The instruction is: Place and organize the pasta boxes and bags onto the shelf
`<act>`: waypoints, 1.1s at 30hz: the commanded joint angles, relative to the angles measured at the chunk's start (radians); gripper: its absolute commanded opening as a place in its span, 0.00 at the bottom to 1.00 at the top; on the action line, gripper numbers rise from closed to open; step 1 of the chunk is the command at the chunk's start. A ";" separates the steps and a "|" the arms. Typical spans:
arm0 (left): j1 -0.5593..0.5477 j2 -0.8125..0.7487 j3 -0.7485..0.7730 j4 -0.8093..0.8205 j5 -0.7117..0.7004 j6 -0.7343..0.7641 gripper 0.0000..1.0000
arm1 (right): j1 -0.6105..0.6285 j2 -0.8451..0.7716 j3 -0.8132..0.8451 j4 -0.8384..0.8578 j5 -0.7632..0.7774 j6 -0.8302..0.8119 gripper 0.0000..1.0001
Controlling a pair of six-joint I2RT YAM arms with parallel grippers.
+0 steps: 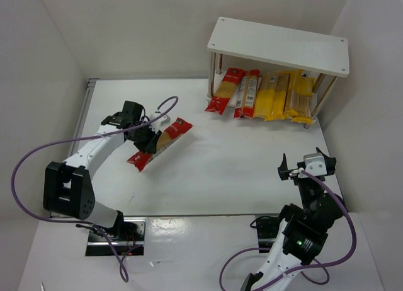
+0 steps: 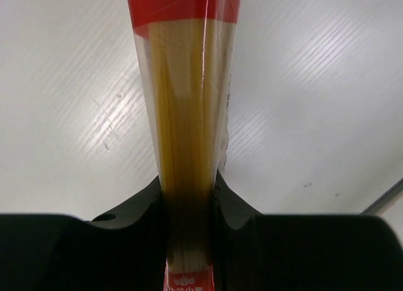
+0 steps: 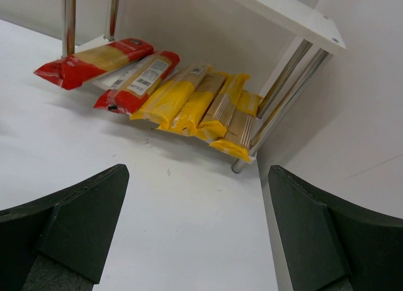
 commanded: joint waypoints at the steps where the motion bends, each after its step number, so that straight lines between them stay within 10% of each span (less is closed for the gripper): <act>1: -0.001 -0.073 0.091 0.022 0.159 -0.065 0.00 | -0.006 -0.010 0.001 -0.002 0.004 -0.007 1.00; 10: -0.030 -0.004 0.209 -0.009 0.402 -0.187 0.00 | -0.006 -0.010 -0.008 -0.002 0.004 -0.007 1.00; 33: -0.246 0.310 0.627 0.307 0.214 -0.664 0.00 | -0.048 0.024 -0.026 0.078 0.084 0.085 1.00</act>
